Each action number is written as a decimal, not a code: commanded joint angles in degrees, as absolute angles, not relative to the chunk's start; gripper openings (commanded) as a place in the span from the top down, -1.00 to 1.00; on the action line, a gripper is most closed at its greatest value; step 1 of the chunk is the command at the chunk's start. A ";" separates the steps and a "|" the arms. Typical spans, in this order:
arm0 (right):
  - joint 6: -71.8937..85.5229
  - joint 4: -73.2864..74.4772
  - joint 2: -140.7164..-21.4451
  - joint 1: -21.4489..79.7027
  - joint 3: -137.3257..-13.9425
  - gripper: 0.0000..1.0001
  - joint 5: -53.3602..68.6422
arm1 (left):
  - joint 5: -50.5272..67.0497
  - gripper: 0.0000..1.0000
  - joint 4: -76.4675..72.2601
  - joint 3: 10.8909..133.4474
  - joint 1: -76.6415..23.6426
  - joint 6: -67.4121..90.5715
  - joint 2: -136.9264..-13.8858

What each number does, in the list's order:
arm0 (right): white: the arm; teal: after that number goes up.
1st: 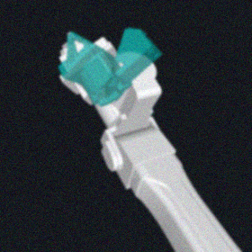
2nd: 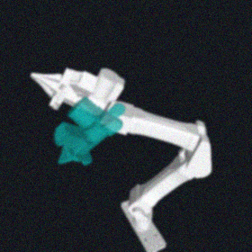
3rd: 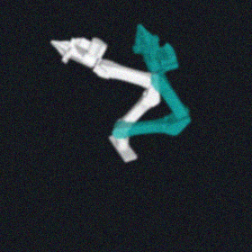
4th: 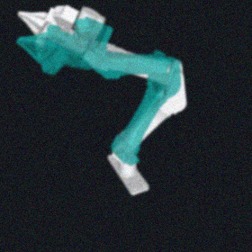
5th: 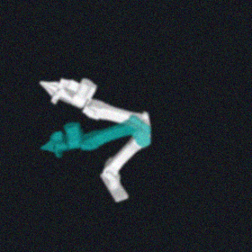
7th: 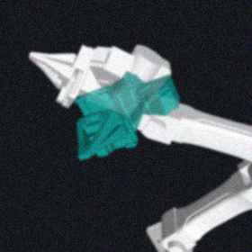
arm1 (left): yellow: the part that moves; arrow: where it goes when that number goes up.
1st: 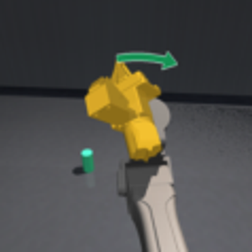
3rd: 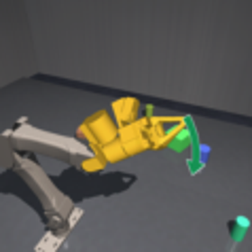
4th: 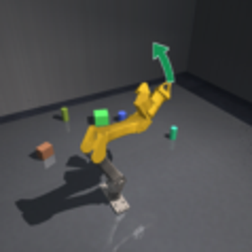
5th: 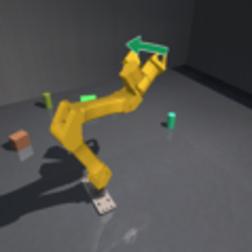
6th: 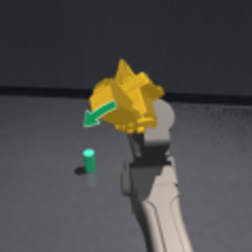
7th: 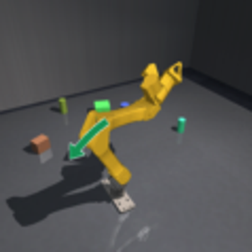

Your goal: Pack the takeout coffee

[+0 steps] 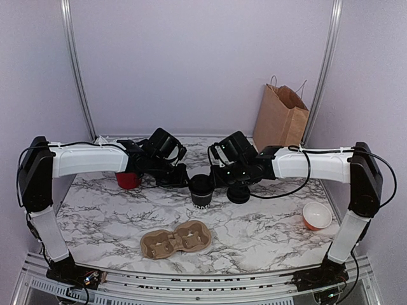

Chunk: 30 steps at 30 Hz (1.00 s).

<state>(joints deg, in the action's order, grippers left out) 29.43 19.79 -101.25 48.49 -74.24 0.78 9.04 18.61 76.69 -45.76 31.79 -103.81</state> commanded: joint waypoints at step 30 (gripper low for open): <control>32.81 14.32 -103.58 52.36 -65.97 0.74 3.14 | 7.64 0.67 27.97 67.27 -49.44 27.43 -112.16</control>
